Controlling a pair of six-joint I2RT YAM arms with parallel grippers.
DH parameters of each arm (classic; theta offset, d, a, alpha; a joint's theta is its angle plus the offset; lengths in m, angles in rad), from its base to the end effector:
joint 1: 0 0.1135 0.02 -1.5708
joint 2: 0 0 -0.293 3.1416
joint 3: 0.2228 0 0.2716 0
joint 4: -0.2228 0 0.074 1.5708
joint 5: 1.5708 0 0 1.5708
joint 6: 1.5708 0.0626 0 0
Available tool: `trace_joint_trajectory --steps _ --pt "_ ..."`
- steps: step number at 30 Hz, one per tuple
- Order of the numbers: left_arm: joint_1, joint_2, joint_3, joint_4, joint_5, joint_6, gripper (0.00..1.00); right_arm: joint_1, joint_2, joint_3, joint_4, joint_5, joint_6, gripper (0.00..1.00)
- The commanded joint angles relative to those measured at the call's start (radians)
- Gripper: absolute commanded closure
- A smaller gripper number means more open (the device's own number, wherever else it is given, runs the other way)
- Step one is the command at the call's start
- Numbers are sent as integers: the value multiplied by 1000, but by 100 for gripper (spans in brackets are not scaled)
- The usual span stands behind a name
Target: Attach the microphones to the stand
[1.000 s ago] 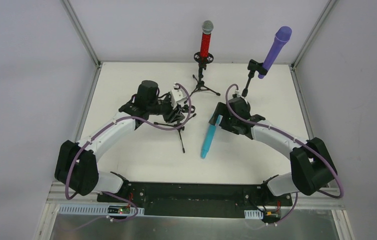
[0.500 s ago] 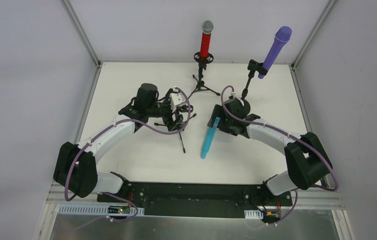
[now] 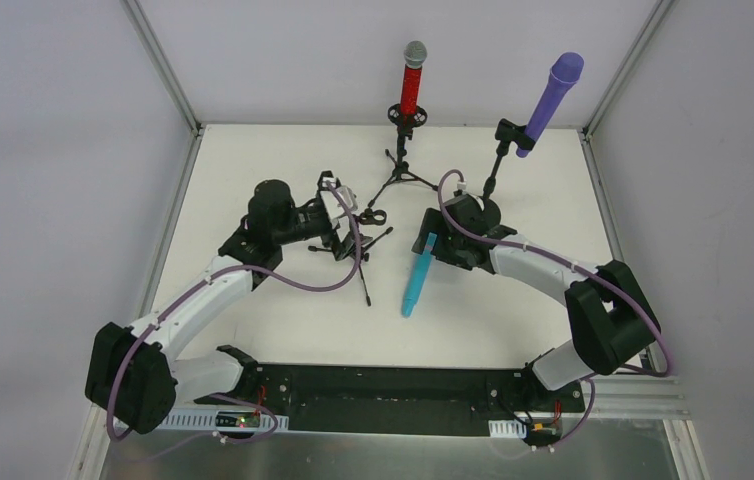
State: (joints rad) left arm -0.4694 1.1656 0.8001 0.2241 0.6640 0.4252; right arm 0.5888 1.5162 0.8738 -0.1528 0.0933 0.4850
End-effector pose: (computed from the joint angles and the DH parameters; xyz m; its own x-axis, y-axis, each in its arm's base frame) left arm 0.2460 -0.1680 0.3268 0.2569 0.2339 -0.9377 0.8720 0.3621 0.3293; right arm 0.2922 0.1881 0.1981 -0.7578 0.0521 -0.6504 -0.1644 0.9494 0.2676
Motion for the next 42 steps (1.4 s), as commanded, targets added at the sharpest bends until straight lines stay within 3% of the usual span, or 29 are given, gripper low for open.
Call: trace_joint_trajectory --steps 1,6,12,21,24,31,38,42 --pt "26 -67 -39 211 -32 -124 1 6 -4 43 -19 22 -15 1" --pt "87 -81 -47 285 -105 -245 1 6 -6 45 -21 28 -13 1" --pt "159 -64 -59 338 -287 -333 1 6 6 51 -26 23 -17 1" --pt "176 15 -20 199 -764 -301 1 12 86 124 -92 42 -35 5" --pt "176 26 -21 196 -784 -287 1 18 135 165 -125 50 -45 13" --pt "176 28 -19 187 -762 -272 1 29 245 251 -200 54 -77 46" --pt "176 29 -16 184 -756 -262 1 69 293 304 -261 100 -215 68" --pt "176 32 -13 180 -749 -262 1 85 296 314 -291 172 -289 71"
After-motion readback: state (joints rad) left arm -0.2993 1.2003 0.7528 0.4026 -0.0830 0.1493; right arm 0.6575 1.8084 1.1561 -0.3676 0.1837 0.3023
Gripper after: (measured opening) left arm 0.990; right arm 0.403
